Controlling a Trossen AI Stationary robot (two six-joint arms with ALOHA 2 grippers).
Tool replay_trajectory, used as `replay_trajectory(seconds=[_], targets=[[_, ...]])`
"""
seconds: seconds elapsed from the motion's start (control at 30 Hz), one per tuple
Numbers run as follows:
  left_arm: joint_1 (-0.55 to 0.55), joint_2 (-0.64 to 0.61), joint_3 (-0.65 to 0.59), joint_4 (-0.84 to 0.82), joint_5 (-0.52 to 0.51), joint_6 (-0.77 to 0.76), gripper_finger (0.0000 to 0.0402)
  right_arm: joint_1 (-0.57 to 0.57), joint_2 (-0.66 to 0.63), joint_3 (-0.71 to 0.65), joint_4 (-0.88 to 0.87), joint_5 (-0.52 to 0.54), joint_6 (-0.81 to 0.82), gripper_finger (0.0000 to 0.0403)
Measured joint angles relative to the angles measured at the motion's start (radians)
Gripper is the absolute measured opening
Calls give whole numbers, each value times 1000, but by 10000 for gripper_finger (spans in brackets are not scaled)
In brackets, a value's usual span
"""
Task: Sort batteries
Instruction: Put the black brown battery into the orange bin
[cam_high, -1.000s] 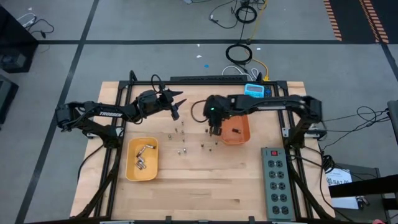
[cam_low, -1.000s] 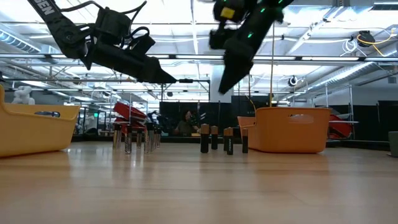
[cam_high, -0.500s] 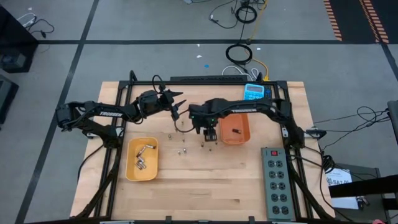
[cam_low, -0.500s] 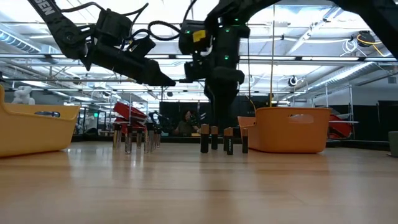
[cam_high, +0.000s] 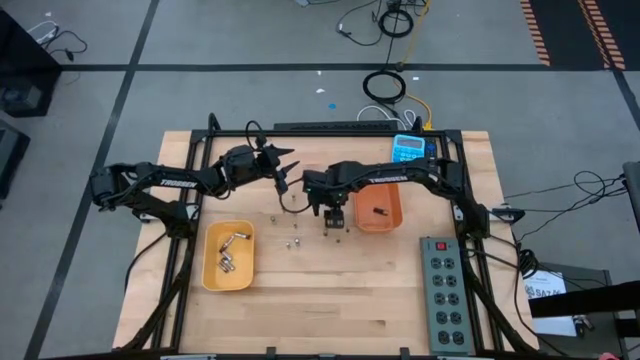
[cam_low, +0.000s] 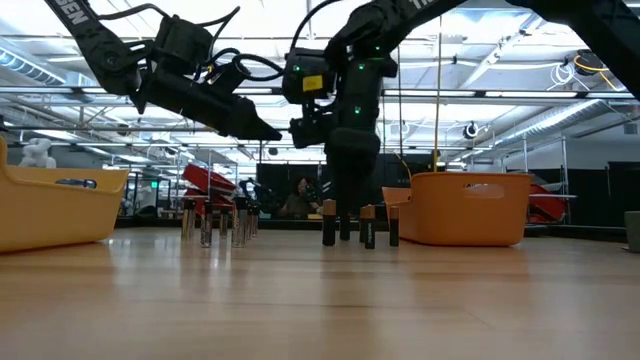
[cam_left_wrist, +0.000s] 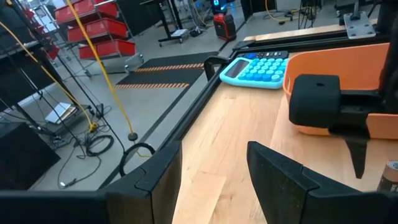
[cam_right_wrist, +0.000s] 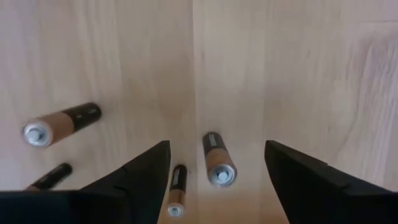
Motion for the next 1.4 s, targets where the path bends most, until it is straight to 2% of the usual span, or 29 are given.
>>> replay_trajectory(seconds=[0.33, 0.6, 0.7, 1.03, 1.2, 1.4], targets=[[0, 0, 0, -1, 0, -1, 192, 1, -1, -63, 66, 0, 102, 224], [0, 0, 0, -2, 0, -1, 192, 2, -1, -71, 97, 8, 111, 192], [0, 0, 0, -2, 0, -1, 192, 2, -1, -71, 97, 9, 102, 165], [0, 0, 0, -2, 0, -1, 192, 2, -1, -71, 96, 9, 78, 35], [0, 0, 0, -2, 0, -1, 192, 4, -1, -71, 122, 14, 59, 32], [0, 0, 0, -4, 0, -1, 192, 9, -50, -33, 101, 97, 29, 32]])
